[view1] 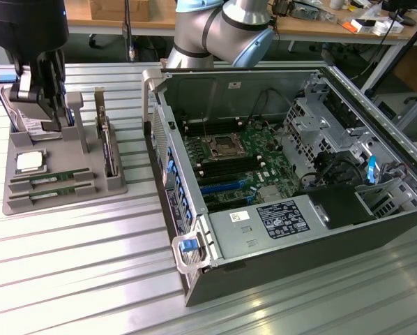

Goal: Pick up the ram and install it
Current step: 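Pick up the ram and move it above insertion slot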

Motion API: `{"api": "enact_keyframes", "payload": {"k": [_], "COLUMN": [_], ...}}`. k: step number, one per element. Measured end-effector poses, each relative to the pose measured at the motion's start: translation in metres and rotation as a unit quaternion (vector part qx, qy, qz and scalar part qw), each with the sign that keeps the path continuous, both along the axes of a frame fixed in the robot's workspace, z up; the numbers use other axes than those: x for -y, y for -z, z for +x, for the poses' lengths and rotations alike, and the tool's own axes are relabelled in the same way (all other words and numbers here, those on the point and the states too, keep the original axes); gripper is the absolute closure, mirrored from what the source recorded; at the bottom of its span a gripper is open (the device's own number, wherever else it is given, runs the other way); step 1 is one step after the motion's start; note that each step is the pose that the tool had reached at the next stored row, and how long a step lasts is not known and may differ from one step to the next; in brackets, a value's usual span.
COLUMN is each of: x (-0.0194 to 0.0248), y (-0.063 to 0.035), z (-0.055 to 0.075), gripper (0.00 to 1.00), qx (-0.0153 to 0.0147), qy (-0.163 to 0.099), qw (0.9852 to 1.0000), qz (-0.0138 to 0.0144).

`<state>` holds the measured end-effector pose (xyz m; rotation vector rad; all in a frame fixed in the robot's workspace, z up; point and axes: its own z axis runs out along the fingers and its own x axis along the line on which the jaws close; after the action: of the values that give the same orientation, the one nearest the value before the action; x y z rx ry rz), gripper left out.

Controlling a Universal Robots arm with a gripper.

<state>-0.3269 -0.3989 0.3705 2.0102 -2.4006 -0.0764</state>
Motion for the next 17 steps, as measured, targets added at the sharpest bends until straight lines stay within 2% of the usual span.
{"api": "enact_keyframes", "payload": {"k": [17], "x": [0.0000], "y": [0.0122], "z": [0.000], "gripper": [0.64], "qx": [0.0000], "qy": [0.000], "qw": [1.0000], "qz": [0.0000]}}
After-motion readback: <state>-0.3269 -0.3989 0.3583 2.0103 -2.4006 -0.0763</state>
